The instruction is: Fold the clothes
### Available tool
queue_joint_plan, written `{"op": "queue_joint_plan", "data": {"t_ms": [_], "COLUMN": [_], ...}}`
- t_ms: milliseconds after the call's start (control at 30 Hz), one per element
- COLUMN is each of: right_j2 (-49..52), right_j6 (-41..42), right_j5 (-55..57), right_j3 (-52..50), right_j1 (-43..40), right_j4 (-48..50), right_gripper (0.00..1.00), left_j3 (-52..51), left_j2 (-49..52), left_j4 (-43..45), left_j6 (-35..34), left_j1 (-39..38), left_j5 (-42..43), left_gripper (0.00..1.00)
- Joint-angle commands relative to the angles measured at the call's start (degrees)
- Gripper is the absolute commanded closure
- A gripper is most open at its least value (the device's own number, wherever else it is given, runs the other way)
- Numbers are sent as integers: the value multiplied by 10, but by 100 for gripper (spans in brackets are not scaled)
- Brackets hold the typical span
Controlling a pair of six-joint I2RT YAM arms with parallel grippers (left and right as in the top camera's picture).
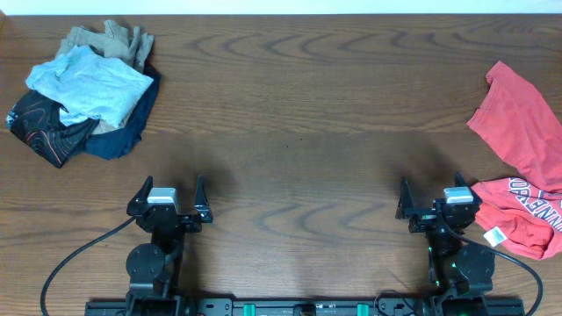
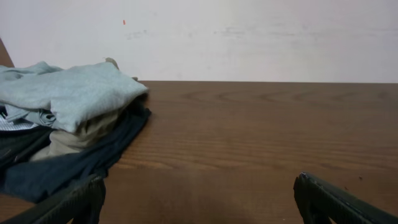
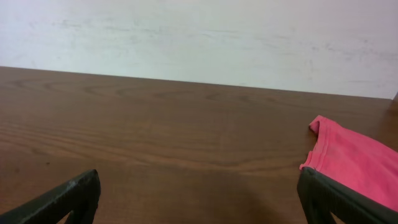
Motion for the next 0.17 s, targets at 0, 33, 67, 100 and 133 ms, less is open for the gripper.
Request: {"op": "queue_joint_plan", "data": {"t_ms": [0,33,67,100,133], "right_j2": [-4,-4,-4,-4,-4], "right_j6": [-5,-5,-5,-5,-5], "right_j5": [-4,-4,-4,-4,-4], "right_j3": [-1,-1,-1,-1,-1], "right_j1": [-4,-4,-4,-4,-4], "right_j4": [-2,-2,-2,-2,-2], "right_gripper": [1,1,1,1,1], "left_j3": [-8,-8,-8,-8,-8], "left_j2": [-3,-3,-3,-3,-3], "left_j4": [-26,-26,-26,-26,-26], "left_j6": [8,8,8,8,8], "left_j1": [-2,-2,-2,-2,-2], "left_j5": [-9,-9,-9,-9,-9], "left_gripper": [2,2,2,2,2]}}
